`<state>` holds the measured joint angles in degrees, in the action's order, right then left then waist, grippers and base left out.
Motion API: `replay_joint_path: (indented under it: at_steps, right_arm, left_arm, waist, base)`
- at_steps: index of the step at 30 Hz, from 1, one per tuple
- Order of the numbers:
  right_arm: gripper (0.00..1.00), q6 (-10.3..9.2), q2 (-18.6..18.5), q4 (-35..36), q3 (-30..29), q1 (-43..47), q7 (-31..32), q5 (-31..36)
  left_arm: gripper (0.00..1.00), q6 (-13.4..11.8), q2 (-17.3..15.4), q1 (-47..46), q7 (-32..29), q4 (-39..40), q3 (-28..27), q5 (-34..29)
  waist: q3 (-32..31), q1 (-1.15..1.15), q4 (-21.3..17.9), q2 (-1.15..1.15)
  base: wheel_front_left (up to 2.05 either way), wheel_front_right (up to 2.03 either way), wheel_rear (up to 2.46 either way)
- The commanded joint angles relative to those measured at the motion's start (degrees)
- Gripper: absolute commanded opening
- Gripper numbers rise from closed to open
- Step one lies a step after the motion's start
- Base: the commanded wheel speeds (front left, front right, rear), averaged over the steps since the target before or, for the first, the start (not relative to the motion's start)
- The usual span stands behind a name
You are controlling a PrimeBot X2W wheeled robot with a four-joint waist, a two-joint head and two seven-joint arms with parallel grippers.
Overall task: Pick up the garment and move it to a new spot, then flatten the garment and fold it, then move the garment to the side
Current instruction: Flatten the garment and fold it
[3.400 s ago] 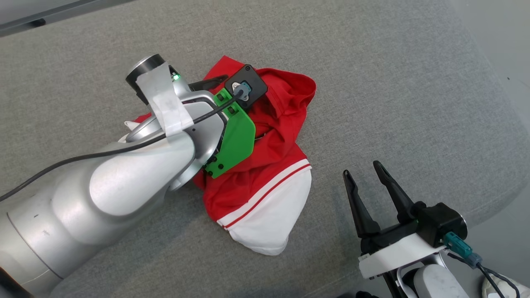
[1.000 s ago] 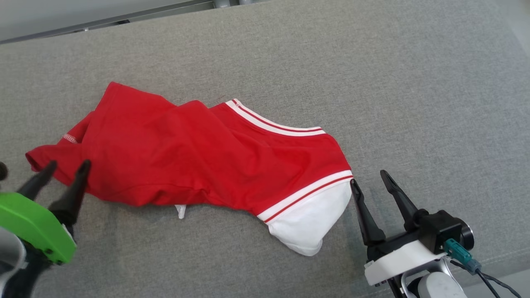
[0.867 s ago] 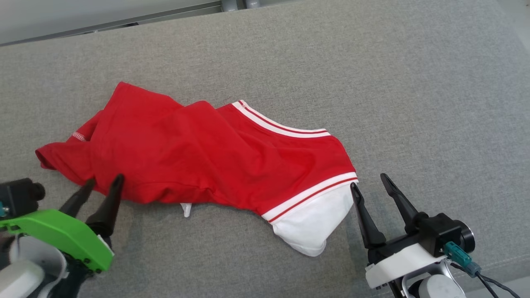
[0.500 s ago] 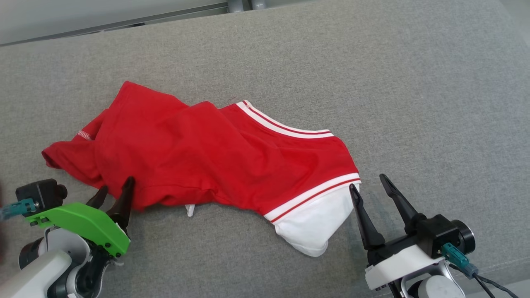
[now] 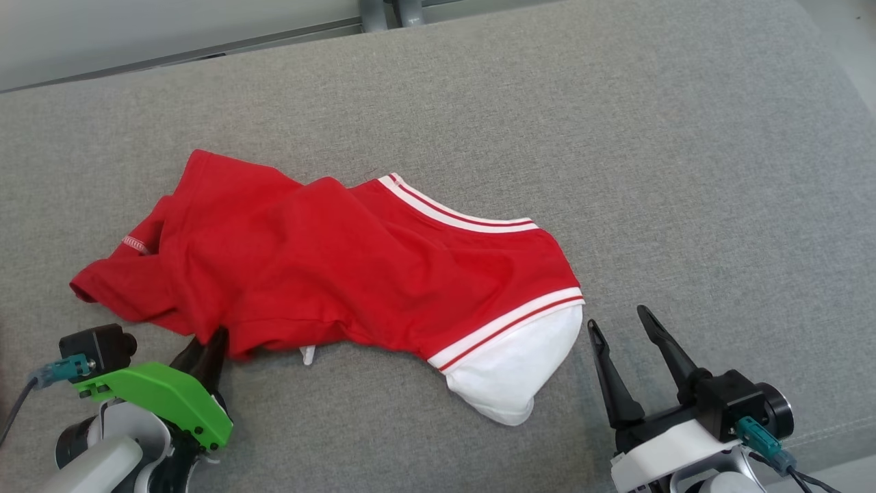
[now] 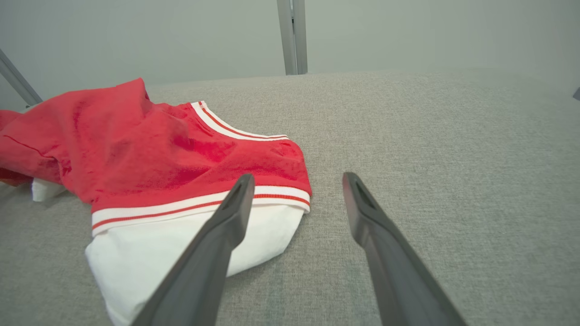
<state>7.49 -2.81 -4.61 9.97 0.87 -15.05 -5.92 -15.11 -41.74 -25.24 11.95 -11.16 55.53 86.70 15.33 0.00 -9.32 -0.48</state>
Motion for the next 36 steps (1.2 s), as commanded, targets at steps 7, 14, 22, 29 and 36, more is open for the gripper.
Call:
replay_joint_path:
  at_steps: [7, 14, 22, 29, 36]
  right_arm:
    - [1.00, 0.01, -0.2, 0.1, -0.6, 1.0, -0.2, 0.9]
    - [1.00, 0.01, -0.2, 0.0, -0.8, 2.0, -0.2, 1.2]
    - [1.00, 0.01, -0.2, -0.2, -0.4, 2.2, -0.2, 1.4]
    - [1.00, 0.01, -0.2, -0.4, -0.5, 1.5, -0.2, 2.0]
    - [1.00, 0.01, -0.2, 0.6, -1.9, 1.6, -0.2, 3.2]
  left_arm:
    - [0.00, -1.9, -0.8, 2.1, 2.3, 2.9, -0.7, -3.7]
    - [0.00, -7.9, -4.4, 8.6, 3.3, 14.1, -6.3, -7.4]
    - [0.00, -10.9, -5.9, 21.5, 3.3, 19.6, -13.3, -10.2]
    - [0.38, -8.5, -1.1, 24.2, 3.3, 14.9, -12.6, -11.8]
    - [1.00, -8.6, 1.1, 24.2, 3.3, 15.2, -17.0, -17.1]
  waist:
    - [-1.9, 0.00, 2.1, 0.48]
    - [-3.2, 0.00, 4.3, 0.48]
    - [-2.9, 0.00, 6.6, 0.48]
    - [-2.7, 0.00, 7.8, 0.48]
    - [-3.0, 0.00, 8.2, 0.48]
  base:
    - [0.00, 0.00, 0.00]
    - [0.00, 0.00, 0.00]
    - [0.00, 0.00, 0.00]
    - [0.00, 0.00, 0.00]
    - [0.00, 0.00, 0.00]
